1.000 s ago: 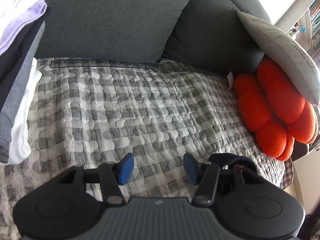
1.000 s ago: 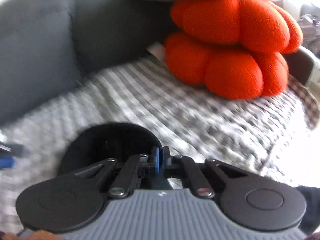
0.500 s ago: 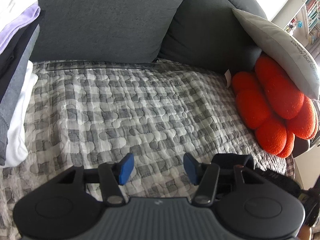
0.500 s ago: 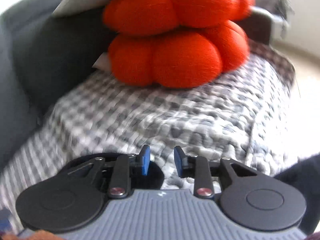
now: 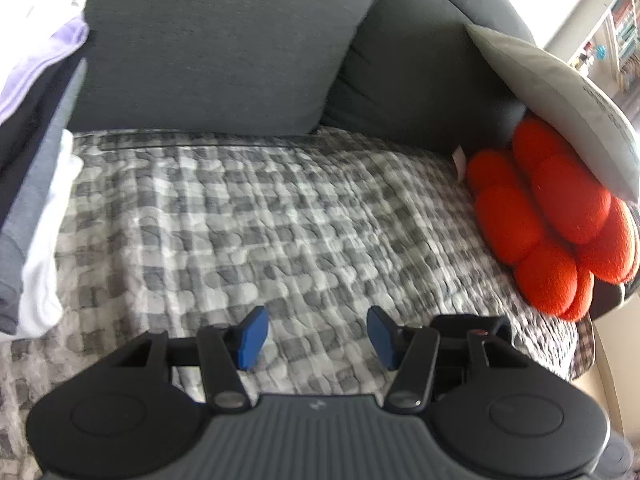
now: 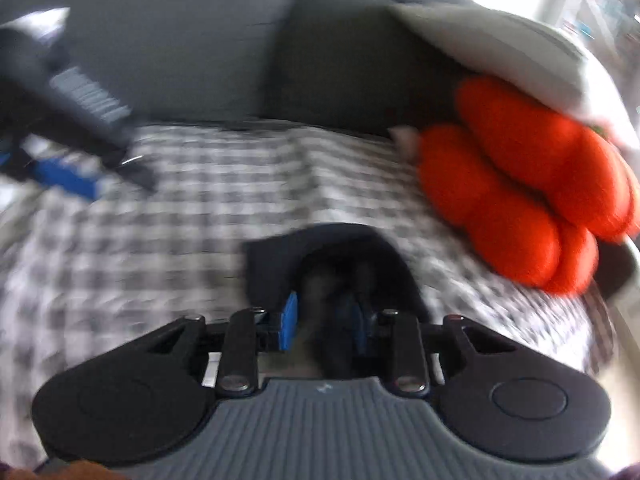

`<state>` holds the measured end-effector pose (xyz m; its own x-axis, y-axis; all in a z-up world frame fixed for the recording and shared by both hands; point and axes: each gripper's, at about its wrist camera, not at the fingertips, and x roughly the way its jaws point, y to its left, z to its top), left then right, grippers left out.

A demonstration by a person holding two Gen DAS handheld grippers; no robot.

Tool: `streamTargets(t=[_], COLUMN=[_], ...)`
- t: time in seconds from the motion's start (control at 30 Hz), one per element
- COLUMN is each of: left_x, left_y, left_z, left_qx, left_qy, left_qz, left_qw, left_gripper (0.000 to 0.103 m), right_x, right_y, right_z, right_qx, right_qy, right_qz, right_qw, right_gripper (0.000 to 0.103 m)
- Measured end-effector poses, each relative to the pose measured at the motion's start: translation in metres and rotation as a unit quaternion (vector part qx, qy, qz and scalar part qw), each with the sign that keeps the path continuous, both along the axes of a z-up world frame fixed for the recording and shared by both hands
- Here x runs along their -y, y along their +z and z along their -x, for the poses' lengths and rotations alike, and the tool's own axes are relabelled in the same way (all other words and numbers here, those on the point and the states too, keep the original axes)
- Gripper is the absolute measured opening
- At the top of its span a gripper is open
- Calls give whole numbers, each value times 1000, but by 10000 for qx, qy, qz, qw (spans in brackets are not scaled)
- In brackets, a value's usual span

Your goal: Fold clothes

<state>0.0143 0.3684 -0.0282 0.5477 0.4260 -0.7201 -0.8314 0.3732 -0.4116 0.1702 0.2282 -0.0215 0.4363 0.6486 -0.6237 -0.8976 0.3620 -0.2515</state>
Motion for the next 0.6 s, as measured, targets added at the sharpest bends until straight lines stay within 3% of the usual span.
streamTargets(t=[0.1,0.2,0.43,0.53,0.6], left_x=[-4,-6,-15,-18,-20], left_y=[1,3,-2,-4,-5], left_z=[7,14,24,29,30], left_qx=[-19,-47,-39,0,30], left_qy=[247,551,950,1165,1205], left_qz=[2,-60,119,225,251], left_qw=[9997,9985,9954,9929,9924], left_gripper=[55,56,56,56,56], right_x=[-10,-21,-59,-72,-63], right_y=[0,0,13,15,19], right_z=[2,4,-38,-38,-38], right_qx=[-312,-623,-1819,-1578,-1609], right_qy=[240,480,-357,-713,-657], right_qz=[-141,-282,-1052,-964,-1136], right_qw=[9991,9965,9770,9802,9782], right_gripper=[46,46,46,46,46])
